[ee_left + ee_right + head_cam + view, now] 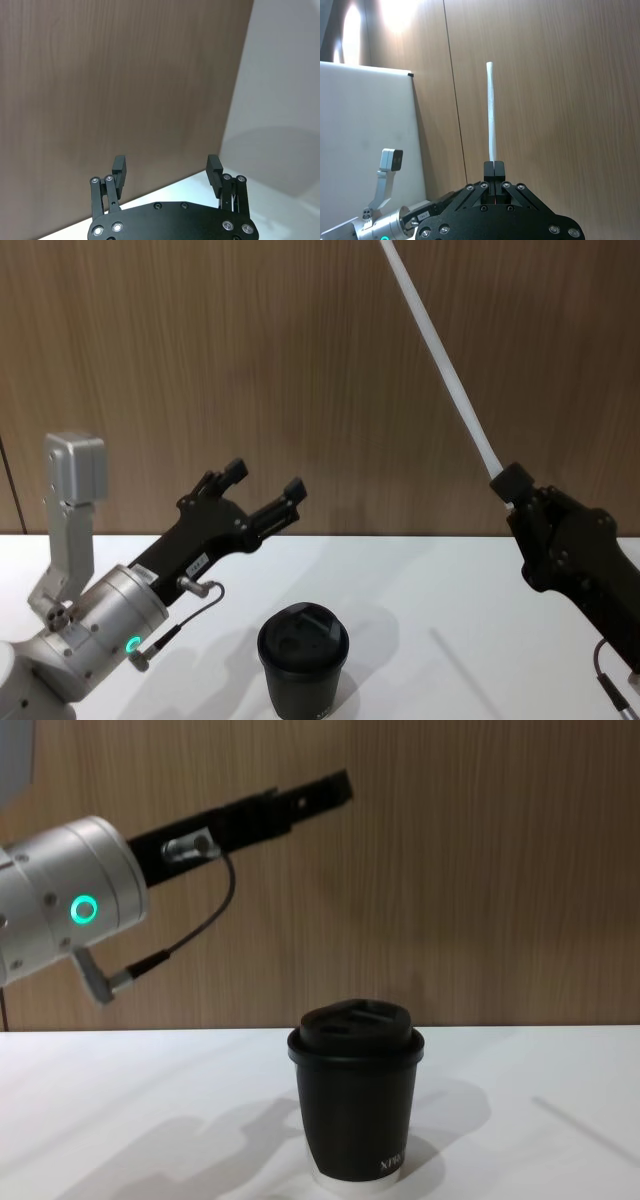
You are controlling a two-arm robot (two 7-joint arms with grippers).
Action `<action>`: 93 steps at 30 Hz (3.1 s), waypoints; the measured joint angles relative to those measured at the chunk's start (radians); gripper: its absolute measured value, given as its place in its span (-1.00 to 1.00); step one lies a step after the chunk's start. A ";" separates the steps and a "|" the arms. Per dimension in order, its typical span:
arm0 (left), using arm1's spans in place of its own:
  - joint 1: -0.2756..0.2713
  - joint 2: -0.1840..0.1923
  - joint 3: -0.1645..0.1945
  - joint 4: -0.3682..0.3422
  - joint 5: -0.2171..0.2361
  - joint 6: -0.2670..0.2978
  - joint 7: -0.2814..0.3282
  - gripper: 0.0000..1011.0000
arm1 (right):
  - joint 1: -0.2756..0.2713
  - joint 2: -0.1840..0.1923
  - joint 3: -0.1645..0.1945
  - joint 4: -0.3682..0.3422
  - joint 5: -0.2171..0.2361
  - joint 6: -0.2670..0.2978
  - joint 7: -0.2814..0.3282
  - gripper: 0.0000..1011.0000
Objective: Pick up the straw with one hand, pass it to the other hand, and insert it into the cup.
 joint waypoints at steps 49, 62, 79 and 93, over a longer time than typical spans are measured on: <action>-0.216 -0.177 0.068 0.088 -0.526 0.240 -0.430 0.98 | 0.000 0.000 0.000 0.000 0.000 0.000 0.000 -0.99; -0.218 -0.173 0.096 0.043 -0.529 0.248 -0.420 0.98 | 0.000 0.000 0.000 0.000 0.000 0.000 0.000 -0.99; -0.199 -0.141 0.094 0.019 -0.520 0.211 -0.404 0.98 | 0.000 0.000 0.000 0.000 0.000 0.000 0.000 -0.99; -0.216 -0.134 0.106 0.055 -0.519 0.195 -0.410 0.98 | 0.000 0.000 0.000 0.000 0.000 0.000 0.000 -0.99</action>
